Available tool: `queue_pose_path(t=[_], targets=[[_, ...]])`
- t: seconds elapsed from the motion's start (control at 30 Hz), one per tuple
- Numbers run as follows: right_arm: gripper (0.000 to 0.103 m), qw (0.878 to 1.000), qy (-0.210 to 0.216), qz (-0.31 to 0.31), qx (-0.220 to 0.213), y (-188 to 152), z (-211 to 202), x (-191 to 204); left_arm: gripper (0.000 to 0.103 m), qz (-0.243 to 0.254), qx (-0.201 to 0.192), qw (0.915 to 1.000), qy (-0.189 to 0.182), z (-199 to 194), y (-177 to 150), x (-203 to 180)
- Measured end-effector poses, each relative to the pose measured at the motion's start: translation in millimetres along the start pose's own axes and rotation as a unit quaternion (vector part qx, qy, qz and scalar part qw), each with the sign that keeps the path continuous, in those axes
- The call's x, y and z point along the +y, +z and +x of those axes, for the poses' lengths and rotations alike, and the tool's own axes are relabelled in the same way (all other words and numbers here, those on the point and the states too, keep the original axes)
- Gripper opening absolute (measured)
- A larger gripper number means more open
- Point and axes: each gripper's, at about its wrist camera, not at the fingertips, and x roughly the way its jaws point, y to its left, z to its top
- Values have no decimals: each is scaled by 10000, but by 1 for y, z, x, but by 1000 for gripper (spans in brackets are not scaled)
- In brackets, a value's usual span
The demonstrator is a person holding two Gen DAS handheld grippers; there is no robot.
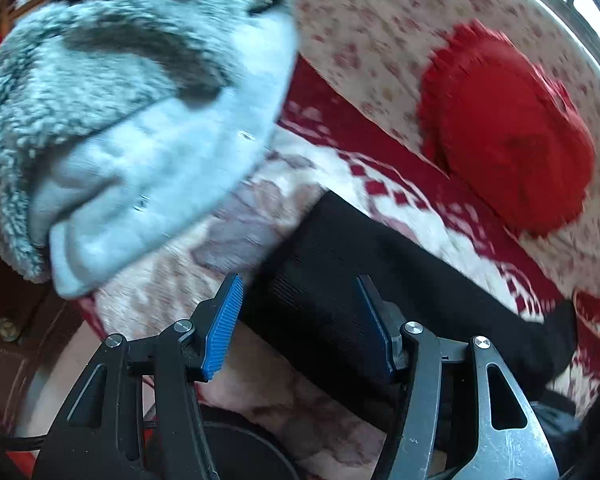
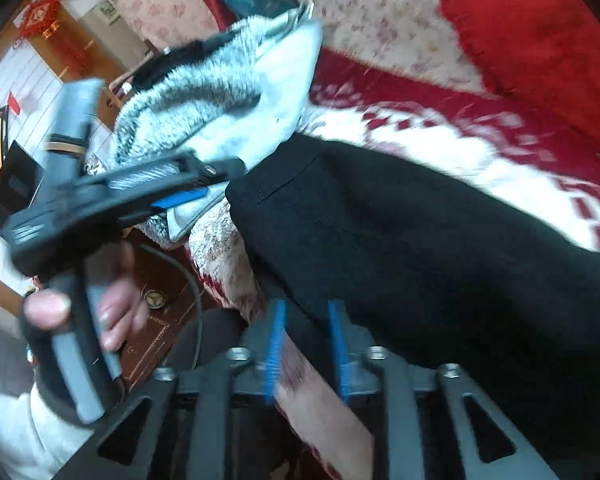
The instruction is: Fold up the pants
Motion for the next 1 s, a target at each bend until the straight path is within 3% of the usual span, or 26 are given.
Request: queue_pose_path(t=[0.2, 0.37, 0.47, 0.73, 1.0], targets=[[31, 9913, -782, 952, -473, -50, -78, -70, 57, 67, 249, 9994, -211, 7, -19, -15], [31, 9604, -1334, 2183, -1104, -77, -131, -151, 57, 196, 375, 9989, -196, 14, -28, -33], [31, 9454, -1672, 2603, -1030, -76, -138, -190, 58, 312, 358, 9989, -24, 14, -30, -44], [37, 9248, -1558, 3121, -1516, -88, -164, -222, 58, 283, 343, 9990, -53, 8, -26, -45], [34, 9024, -1067, 3643, -2040, -84, -160, -262, 58, 241, 380, 9990, -17, 6, -26, -50]])
